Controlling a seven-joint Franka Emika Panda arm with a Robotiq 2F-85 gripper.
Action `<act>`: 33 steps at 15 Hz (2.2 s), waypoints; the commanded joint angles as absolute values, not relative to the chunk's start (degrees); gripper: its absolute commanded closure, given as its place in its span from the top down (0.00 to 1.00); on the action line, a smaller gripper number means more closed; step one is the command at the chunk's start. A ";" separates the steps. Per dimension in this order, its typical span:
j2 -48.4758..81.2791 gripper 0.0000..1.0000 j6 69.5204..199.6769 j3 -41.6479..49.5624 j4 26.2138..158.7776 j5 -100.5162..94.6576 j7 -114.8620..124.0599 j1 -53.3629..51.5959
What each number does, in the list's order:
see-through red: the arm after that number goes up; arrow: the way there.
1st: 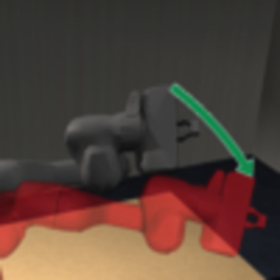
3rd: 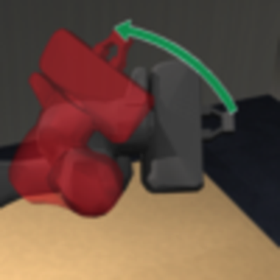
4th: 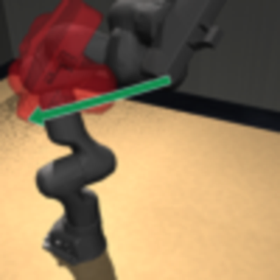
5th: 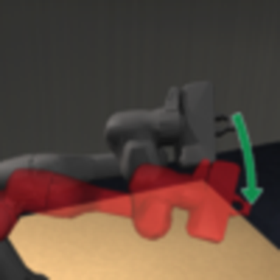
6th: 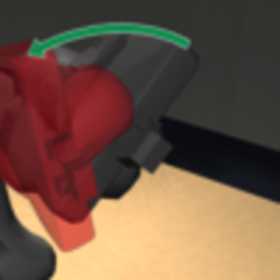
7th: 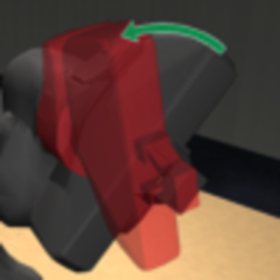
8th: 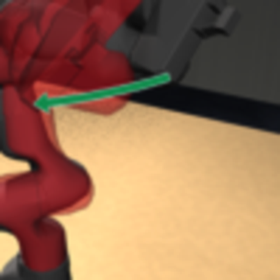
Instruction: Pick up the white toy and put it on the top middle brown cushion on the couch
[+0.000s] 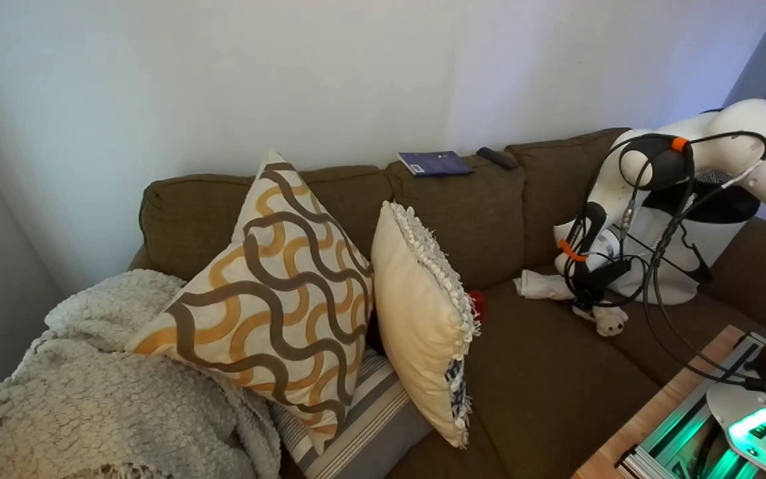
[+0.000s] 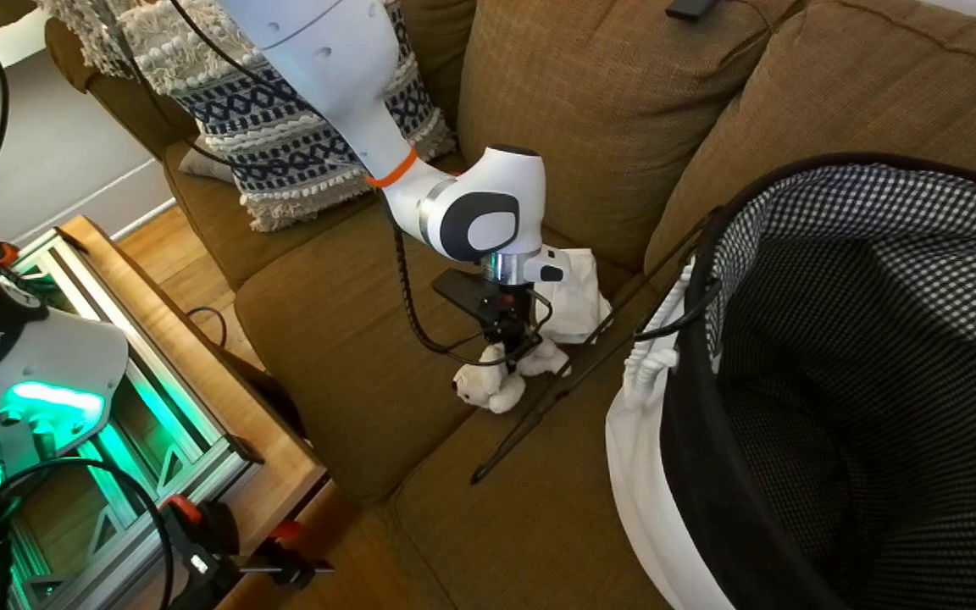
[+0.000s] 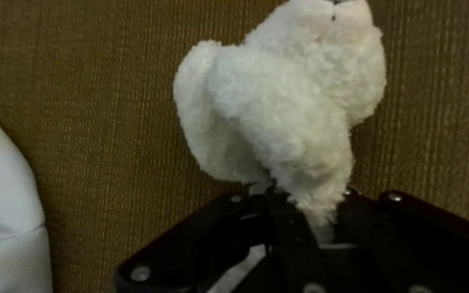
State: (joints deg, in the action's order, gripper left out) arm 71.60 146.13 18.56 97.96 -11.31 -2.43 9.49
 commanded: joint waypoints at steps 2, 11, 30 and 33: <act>58.66 0.04 152.16 21.73 114.59 -17.20 -5.07 6.47; 42.13 0.15 164.00 26.62 128.29 -19.02 -3.89 4.05; 14.27 0.04 179.34 -17.36 132.93 0.77 -4.27 30.22; 13.55 0.15 177.22 -19.44 131.57 4.14 -5.82 30.63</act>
State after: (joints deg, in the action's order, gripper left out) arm 13.56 177.04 -19.69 131.40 4.39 -5.90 30.77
